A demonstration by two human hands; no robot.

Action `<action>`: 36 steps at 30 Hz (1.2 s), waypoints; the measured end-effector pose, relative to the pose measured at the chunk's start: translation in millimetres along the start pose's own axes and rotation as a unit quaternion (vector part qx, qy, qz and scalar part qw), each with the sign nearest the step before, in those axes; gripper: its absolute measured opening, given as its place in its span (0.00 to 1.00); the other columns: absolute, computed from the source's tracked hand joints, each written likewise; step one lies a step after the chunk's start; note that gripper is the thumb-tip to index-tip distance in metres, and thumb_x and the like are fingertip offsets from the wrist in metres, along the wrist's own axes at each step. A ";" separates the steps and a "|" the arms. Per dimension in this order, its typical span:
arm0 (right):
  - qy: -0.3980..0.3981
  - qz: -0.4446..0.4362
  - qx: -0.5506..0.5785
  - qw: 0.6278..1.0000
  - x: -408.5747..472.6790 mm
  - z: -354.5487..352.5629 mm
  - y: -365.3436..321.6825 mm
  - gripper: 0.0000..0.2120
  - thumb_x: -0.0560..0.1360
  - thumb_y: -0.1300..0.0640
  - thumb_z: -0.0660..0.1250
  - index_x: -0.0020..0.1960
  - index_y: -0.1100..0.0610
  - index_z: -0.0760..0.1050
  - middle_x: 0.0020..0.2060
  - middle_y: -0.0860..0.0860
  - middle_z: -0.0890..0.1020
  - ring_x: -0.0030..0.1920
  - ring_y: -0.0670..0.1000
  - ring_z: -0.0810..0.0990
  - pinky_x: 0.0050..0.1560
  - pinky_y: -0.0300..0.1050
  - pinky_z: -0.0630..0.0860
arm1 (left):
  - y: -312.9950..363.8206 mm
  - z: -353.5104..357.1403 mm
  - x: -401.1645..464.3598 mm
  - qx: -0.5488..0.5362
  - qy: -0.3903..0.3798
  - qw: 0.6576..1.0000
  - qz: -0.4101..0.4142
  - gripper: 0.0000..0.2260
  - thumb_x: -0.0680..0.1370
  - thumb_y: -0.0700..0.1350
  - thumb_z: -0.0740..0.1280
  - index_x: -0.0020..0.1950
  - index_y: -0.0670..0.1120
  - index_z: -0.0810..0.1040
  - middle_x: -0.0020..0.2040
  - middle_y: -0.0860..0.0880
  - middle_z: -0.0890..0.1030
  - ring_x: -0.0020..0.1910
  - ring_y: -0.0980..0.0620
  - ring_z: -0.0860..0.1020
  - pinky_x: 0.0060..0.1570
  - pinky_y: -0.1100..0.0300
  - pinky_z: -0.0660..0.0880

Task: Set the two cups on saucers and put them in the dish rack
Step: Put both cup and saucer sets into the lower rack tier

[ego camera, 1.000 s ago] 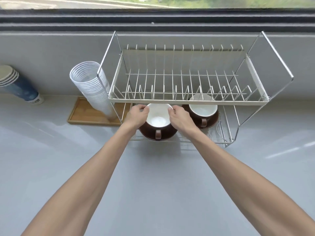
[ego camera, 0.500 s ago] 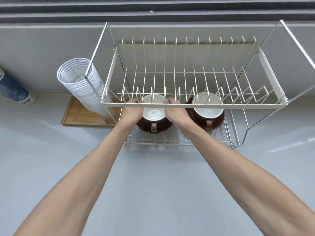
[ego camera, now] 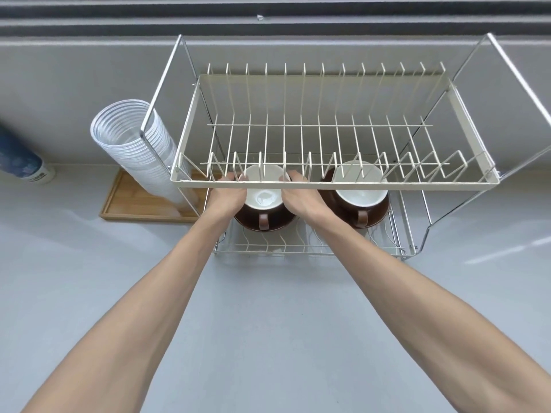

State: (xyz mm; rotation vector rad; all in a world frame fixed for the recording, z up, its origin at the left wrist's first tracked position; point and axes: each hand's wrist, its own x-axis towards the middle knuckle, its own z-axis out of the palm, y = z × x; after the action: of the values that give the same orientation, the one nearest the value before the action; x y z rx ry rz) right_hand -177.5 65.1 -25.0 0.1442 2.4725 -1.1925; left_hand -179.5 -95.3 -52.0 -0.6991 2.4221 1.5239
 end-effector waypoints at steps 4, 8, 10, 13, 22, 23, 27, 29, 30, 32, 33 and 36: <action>-0.013 -0.024 -0.018 0.999 -6.9 -4.4 -1.0 0.20 0.85 0.51 0.52 0.71 0.58 0.72 0.69 0.57 0.77 0.69 0.62 0.75 0.71 0.58 0.70 | 1.0 -3.1 -9.7 0.028 -0.039 0.999 0.019 0.23 0.77 0.58 0.64 0.71 0.52 0.74 0.67 0.51 0.78 0.66 0.46 0.76 0.67 0.50 0.73; -0.004 -0.028 -0.046 0.999 -17.0 -10.1 -1.4 0.19 0.85 0.54 0.52 0.66 0.63 0.74 0.63 0.60 0.80 0.64 0.63 0.78 0.66 0.57 0.74 | 1.8 -7.4 -19.1 0.054 -0.035 0.998 0.023 0.19 0.81 0.52 0.62 0.69 0.45 0.75 0.68 0.41 0.78 0.68 0.39 0.76 0.64 0.47 0.74; 0.001 -0.022 -0.055 0.998 -24.0 -14.7 -0.8 0.17 0.84 0.54 0.53 0.64 0.63 0.74 0.60 0.62 0.80 0.61 0.64 0.78 0.63 0.55 0.75 | 4.0 -12.7 -25.9 0.077 -0.031 0.996 0.022 0.17 0.81 0.51 0.61 0.64 0.42 0.77 0.62 0.38 0.80 0.64 0.36 0.78 0.62 0.44 0.75; 0.017 -0.016 -0.056 0.998 -36.2 -23.3 -1.9 0.10 0.82 0.55 0.54 0.48 0.59 0.71 0.51 0.63 0.76 0.52 0.61 0.75 0.54 0.50 0.71 | 10.6 -21.5 -41.9 0.114 -0.046 0.991 0.044 0.15 0.80 0.52 0.61 0.57 0.42 0.79 0.45 0.45 0.78 0.46 0.41 0.75 0.46 0.51 0.71; 0.028 -0.050 -0.129 0.990 -94.6 -56.8 20.7 0.17 0.80 0.57 0.57 0.61 0.61 0.80 0.62 0.59 0.83 0.63 0.61 0.80 0.65 0.55 0.76 | 35.6 -15.7 -103.3 0.231 -0.085 0.963 0.106 0.17 0.81 0.54 0.62 0.67 0.51 0.77 0.63 0.45 0.83 0.61 0.44 0.80 0.63 0.52 0.76; 0.038 -0.051 -0.141 0.988 -99.7 -59.6 26.3 0.17 0.80 0.57 0.58 0.60 0.60 0.80 0.61 0.58 0.83 0.62 0.61 0.80 0.64 0.55 0.77 | 37.3 -11.0 -109.7 0.251 -0.092 0.957 0.116 0.18 0.81 0.54 0.61 0.68 0.50 0.77 0.61 0.46 0.84 0.60 0.44 0.80 0.63 0.53 0.75; 0.093 -0.044 -0.192 0.976 -114.7 -70.0 48.8 0.17 0.80 0.55 0.58 0.64 0.58 0.79 0.62 0.57 0.82 0.64 0.62 0.79 0.61 0.53 0.75 | 46.1 15.9 -132.5 0.296 -0.109 0.934 0.169 0.18 0.82 0.53 0.61 0.69 0.50 0.77 0.63 0.45 0.83 0.63 0.44 0.80 0.62 0.54 0.75; 0.123 -0.047 -0.230 0.964 -117.9 -75.7 60.2 0.16 0.80 0.55 0.58 0.61 0.59 0.79 0.60 0.58 0.82 0.63 0.63 0.78 0.56 0.53 0.75 | 50.7 31.0 -141.3 0.289 -0.111 0.929 0.200 0.17 0.82 0.52 0.61 0.69 0.50 0.77 0.62 0.45 0.83 0.63 0.44 0.80 0.61 0.54 0.75; 0.136 -0.047 -0.247 0.958 -119.0 -79.1 65.6 0.15 0.80 0.54 0.57 0.59 0.60 0.78 0.59 0.58 0.82 0.62 0.64 0.78 0.54 0.53 0.75 | 52.5 38.1 -143.9 0.283 -0.109 0.929 0.214 0.17 0.82 0.52 0.61 0.69 0.50 0.78 0.61 0.46 0.83 0.62 0.44 0.80 0.60 0.53 0.76; 0.150 -0.042 -0.267 0.951 -119.5 -85.7 77.0 0.15 0.81 0.53 0.56 0.58 0.60 0.77 0.59 0.59 0.81 0.62 0.64 0.76 0.53 0.53 0.74 | 55.4 50.4 -146.6 0.270 -0.104 0.930 0.226 0.17 0.81 0.52 0.61 0.69 0.50 0.78 0.62 0.46 0.82 0.62 0.45 0.80 0.60 0.52 0.77; 0.154 -0.037 -0.272 0.949 -119.1 -88.8 82.3 0.16 0.82 0.51 0.56 0.60 0.59 0.77 0.61 0.58 0.80 0.64 0.63 0.76 0.54 0.54 0.74 | 56.9 55.7 -146.6 0.269 -0.102 0.930 0.228 0.18 0.81 0.52 0.62 0.69 0.50 0.77 0.63 0.46 0.82 0.62 0.45 0.80 0.61 0.51 0.76; 0.159 -0.025 -0.266 0.951 -114.7 -96.5 94.2 0.19 0.83 0.48 0.56 0.66 0.57 0.74 0.64 0.57 0.77 0.68 0.61 0.73 0.60 0.56 0.73 | 59.8 70.7 -143.0 0.280 -0.086 0.926 0.237 0.18 0.82 0.51 0.61 0.71 0.48 0.75 0.65 0.44 0.81 0.64 0.43 0.78 0.61 0.52 0.74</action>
State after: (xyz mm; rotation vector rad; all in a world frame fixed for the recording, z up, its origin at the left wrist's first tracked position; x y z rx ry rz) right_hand -76.9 207.7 4.9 0.1301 2.9987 -0.5078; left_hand -90.3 29.8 21.4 0.1371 2.7999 0.8578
